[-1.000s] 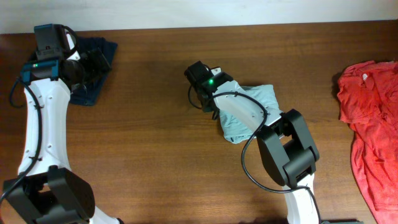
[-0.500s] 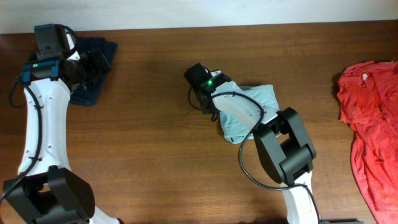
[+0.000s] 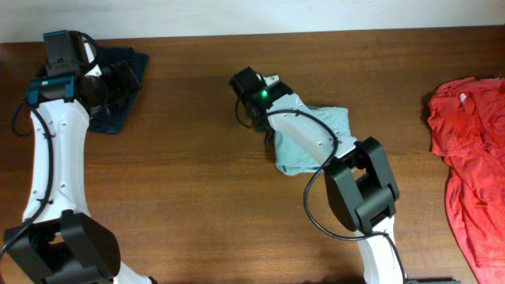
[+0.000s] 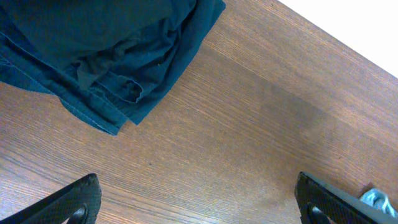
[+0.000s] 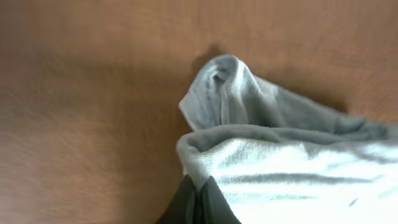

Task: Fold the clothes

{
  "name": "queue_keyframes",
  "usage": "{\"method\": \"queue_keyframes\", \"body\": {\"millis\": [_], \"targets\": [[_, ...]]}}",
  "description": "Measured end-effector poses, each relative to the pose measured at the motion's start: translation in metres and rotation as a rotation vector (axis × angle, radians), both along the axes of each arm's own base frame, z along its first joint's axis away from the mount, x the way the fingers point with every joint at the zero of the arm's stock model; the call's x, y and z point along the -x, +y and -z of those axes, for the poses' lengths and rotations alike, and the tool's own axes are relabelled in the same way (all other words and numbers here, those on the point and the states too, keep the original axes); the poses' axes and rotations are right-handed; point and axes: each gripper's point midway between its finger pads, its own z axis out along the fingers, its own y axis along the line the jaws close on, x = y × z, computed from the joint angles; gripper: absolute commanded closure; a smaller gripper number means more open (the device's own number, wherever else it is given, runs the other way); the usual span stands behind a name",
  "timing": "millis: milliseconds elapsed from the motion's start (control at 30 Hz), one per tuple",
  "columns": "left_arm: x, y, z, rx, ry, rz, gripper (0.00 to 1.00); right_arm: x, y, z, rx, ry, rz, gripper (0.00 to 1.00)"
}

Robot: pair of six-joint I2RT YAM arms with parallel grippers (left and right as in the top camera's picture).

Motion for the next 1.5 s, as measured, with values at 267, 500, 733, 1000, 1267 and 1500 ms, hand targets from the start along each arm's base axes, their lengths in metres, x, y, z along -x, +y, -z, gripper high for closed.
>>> {"method": "queue_keyframes", "body": {"millis": [267, 500, 733, 1000, 1267, 1500], "targets": [[0.0, 0.0, 0.0, 0.0, 0.0, 0.0, 0.01, -0.013, 0.007, -0.01, -0.031, -0.062, 0.006, 0.63], [0.0, 0.0, 0.0, 0.0, 0.0, 0.0, 0.01, -0.02, 0.01, 0.004, -0.015, -0.07, -0.033, 0.31], [0.0, 0.0, 0.0, 0.0, 0.0, 0.0, 0.01, 0.016, -0.015, -0.007, -0.004, 0.12, -0.066, 0.58], [0.0, 0.0, 0.0, 0.0, 0.0, 0.0, 0.01, 0.039, -0.053, -0.088, -0.315, 0.199, -0.083, 0.96], [0.0, 0.0, 0.0, 0.0, 0.0, 0.0, 0.01, 0.02, -0.091, -0.084, -0.57, 0.204, -0.119, 0.96], [0.0, 0.0, 0.0, -0.001, 0.0, 0.0, 0.01, 0.002, -0.112, -0.047, -0.776, 0.125, -0.135, 0.96]]}}
